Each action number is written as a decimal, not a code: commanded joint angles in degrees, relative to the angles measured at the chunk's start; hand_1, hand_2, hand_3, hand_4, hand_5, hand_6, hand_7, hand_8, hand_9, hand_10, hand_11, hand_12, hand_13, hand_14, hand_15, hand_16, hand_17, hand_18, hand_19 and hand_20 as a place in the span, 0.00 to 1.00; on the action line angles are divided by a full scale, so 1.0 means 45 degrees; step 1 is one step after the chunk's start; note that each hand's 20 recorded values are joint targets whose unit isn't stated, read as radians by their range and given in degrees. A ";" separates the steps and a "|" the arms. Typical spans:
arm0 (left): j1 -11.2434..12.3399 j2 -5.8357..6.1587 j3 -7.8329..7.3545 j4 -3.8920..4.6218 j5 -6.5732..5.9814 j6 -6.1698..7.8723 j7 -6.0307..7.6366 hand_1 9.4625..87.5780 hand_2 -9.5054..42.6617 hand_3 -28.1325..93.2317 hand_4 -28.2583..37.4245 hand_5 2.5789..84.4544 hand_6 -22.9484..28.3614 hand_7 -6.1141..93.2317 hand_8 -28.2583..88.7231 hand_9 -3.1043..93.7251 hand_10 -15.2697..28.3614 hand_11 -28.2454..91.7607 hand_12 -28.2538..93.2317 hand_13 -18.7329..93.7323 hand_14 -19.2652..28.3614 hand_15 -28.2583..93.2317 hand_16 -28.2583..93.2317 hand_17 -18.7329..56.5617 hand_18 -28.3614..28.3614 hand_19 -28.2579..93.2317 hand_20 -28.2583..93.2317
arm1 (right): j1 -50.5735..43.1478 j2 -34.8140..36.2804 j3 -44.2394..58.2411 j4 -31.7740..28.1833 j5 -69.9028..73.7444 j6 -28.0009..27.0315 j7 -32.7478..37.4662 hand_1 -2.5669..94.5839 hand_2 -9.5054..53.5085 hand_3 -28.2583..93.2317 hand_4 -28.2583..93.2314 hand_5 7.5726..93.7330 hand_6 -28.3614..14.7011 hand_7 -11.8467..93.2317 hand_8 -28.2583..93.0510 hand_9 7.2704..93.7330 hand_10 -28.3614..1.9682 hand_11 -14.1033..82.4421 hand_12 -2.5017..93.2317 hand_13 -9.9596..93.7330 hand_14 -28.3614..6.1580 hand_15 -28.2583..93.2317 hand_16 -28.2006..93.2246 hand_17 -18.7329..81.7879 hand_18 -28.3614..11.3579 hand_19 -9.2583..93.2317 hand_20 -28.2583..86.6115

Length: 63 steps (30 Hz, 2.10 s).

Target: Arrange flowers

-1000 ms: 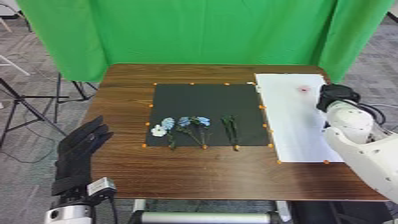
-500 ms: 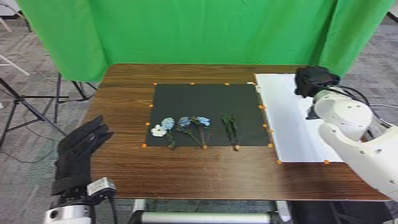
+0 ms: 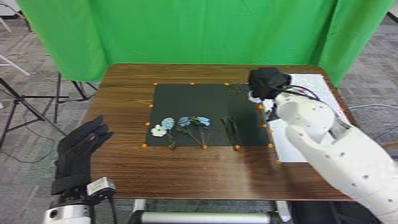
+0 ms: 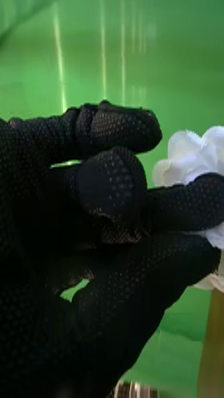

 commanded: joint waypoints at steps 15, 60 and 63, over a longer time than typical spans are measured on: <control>-0.0091 -0.0092 -0.0079 -0.0028 0.0111 -0.0176 -0.0285 0.23 0.24 0.91 0.15 0.49 0.68 0.22 0.15 0.39 0.81 0.57 0.29 0.39 0.98 0.79 0.09 0.13 0.87 0.72 0.27 | -0.0480 -0.1980 -0.0621 0.0310 -0.0908 -0.0542 -0.0281 0.59 0.00 0.88 0.00 0.78 0.63 0.46 0.23 0.90 0.71 0.32 0.41 0.84 0.73 0.84 0.40 0.62 0.27 1.00 0.35; 0.0058 -0.0050 -0.0052 -0.0022 -0.0168 -0.0067 -0.0093 0.23 0.24 0.92 0.15 0.49 0.68 0.22 0.15 0.39 0.82 0.57 0.29 0.39 0.98 0.79 0.09 0.13 0.87 0.72 0.26 | 0.0295 -0.1641 -0.1051 -0.0952 -0.1823 -0.0867 0.0510 0.39 0.03 0.91 0.01 0.57 0.62 0.26 0.13 0.74 0.43 0.46 0.22 0.79 0.61 0.86 0.39 0.57 0.17 1.00 0.34; 0.0061 0.0000 -0.0004 -0.0021 -0.0208 0.0033 0.0029 0.23 0.24 0.91 0.15 0.49 0.68 0.22 0.15 0.39 0.82 0.57 0.29 0.39 0.98 0.79 0.09 0.13 0.87 0.72 0.26 | 0.0586 -0.1243 -0.1057 -0.1173 -0.1469 -0.0459 0.0501 0.38 0.04 0.90 0.01 0.57 0.61 0.25 0.14 0.74 0.42 0.46 0.22 0.79 0.60 0.86 0.39 0.56 0.17 1.00 0.34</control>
